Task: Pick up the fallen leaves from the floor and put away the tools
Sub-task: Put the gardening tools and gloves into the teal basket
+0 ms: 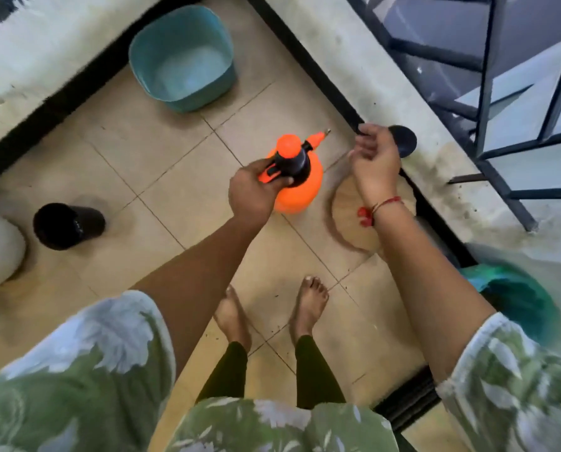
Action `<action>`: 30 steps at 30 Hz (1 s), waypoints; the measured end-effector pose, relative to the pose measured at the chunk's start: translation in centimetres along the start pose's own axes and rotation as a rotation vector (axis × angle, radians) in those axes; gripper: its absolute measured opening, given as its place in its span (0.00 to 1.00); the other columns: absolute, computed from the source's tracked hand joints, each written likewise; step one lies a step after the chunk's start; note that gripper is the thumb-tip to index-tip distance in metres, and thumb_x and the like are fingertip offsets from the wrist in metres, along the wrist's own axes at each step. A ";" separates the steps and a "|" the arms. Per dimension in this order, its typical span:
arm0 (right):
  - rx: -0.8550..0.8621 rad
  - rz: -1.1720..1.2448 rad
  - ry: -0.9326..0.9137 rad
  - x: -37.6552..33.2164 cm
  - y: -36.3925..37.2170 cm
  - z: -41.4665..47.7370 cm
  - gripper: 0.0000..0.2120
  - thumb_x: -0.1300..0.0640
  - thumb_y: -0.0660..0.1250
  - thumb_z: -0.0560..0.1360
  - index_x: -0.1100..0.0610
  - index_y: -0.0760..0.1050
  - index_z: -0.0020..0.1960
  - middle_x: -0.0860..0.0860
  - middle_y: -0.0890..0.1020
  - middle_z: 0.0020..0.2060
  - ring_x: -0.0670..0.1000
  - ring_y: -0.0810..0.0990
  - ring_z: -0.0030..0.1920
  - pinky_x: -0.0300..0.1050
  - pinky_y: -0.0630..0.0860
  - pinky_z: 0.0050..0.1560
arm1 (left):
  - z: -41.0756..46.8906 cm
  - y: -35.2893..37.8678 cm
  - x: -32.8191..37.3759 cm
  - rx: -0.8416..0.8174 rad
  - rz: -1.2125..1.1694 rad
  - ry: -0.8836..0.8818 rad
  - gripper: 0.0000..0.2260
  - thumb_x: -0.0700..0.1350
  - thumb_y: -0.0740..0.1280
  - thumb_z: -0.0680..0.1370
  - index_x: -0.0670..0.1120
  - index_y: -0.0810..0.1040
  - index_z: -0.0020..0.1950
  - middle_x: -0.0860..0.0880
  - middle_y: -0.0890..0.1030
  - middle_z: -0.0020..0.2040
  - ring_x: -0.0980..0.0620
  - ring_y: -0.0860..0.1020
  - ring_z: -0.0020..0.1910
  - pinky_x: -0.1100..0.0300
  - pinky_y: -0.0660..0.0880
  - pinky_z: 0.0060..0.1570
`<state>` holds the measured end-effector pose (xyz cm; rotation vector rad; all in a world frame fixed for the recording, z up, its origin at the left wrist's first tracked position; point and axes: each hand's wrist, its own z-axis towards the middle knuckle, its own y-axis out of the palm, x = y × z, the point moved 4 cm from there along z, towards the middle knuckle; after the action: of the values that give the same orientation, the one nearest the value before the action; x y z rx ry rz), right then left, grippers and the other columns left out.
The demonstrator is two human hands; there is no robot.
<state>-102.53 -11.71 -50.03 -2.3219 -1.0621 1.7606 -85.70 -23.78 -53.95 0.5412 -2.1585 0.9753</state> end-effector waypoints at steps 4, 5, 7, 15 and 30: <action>0.059 0.343 0.426 5.6 2.2 2.0 0.15 0.76 0.56 0.73 0.62 0.72 0.54 0.55 0.75 0.38 0.45 0.75 0.29 0.36 0.72 0.27 | 3.5 4.4 -1.4 0.025 -0.037 -0.032 0.19 0.50 0.75 0.67 0.48 0.83 0.56 0.48 0.85 0.48 0.49 0.81 0.49 0.60 0.74 0.45; 0.021 0.374 0.518 6.6 3.2 2.0 0.17 0.75 0.57 0.73 0.62 0.71 0.59 0.56 0.74 0.41 0.47 0.75 0.31 0.39 0.73 0.28 | 4.1 5.4 -1.5 0.031 -0.038 -0.022 0.19 0.49 0.75 0.67 0.47 0.83 0.56 0.48 0.85 0.48 0.48 0.81 0.49 0.60 0.74 0.45; -0.073 0.435 0.638 8.2 5.0 1.9 0.23 0.73 0.57 0.75 0.57 0.66 0.66 0.54 0.74 0.41 0.49 0.74 0.35 0.42 0.75 0.35 | 5.1 7.3 -1.5 0.028 -0.036 0.002 0.20 0.51 0.73 0.66 0.48 0.83 0.56 0.50 0.85 0.47 0.49 0.81 0.48 0.58 0.76 0.47; -0.127 0.471 0.446 8.8 8.1 4.8 0.33 0.66 0.60 0.57 0.51 0.68 0.61 0.54 0.77 0.50 0.53 0.76 0.50 0.43 0.72 0.47 | 7.5 11.0 0.0 0.051 0.007 0.083 0.21 0.49 0.73 0.70 0.52 0.80 0.62 0.51 0.84 0.51 0.52 0.80 0.51 0.63 0.73 0.47; -0.060 0.359 0.499 8.1 6.6 4.1 0.33 0.74 0.61 0.67 0.56 0.65 0.69 0.52 0.75 0.49 0.50 0.73 0.45 0.38 0.71 0.36 | 7.4 9.1 0.9 -0.405 0.219 0.033 0.38 0.41 0.74 0.71 0.45 0.59 0.77 0.43 0.70 0.71 0.45 0.70 0.69 0.58 0.68 0.64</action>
<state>-101.82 -13.85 -61.03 -2.9056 -0.6541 1.1143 -94.93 -23.81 -61.17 0.0947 -2.3347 0.6218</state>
